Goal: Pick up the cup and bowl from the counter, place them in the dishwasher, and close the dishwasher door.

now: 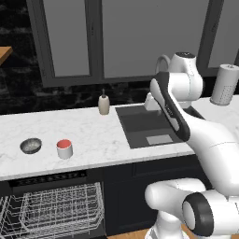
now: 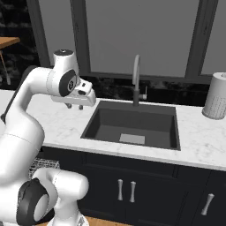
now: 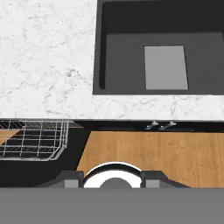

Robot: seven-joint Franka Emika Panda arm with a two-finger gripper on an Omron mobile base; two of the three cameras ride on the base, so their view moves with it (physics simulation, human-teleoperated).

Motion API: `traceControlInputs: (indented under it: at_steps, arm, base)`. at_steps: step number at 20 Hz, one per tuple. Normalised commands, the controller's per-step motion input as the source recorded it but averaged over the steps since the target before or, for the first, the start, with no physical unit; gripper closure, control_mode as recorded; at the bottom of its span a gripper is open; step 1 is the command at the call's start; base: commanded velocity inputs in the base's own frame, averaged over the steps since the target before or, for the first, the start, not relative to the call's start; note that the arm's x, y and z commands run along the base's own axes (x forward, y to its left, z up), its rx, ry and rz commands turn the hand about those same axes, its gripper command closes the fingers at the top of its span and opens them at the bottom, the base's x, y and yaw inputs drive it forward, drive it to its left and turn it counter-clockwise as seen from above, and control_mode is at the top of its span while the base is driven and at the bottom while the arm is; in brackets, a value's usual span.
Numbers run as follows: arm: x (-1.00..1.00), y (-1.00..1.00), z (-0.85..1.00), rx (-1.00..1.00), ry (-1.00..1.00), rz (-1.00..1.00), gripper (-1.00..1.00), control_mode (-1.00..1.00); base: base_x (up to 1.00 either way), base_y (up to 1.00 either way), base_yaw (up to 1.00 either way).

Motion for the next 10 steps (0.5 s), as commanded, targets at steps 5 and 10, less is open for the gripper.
traceControlInputs:
  at_steps: [5, 10]
  arm:
    - [-0.36, 0.06, -0.01, 0.00, -0.02, 0.03, -1.00, -1.00]
    - [-0.62, 0.24, 0.00, 0.00, -0.08, 0.11, -1.00, -1.00]
  base:
    - [0.00, 0.00, 0.00]
    - [0.00, 0.00, 0.00]
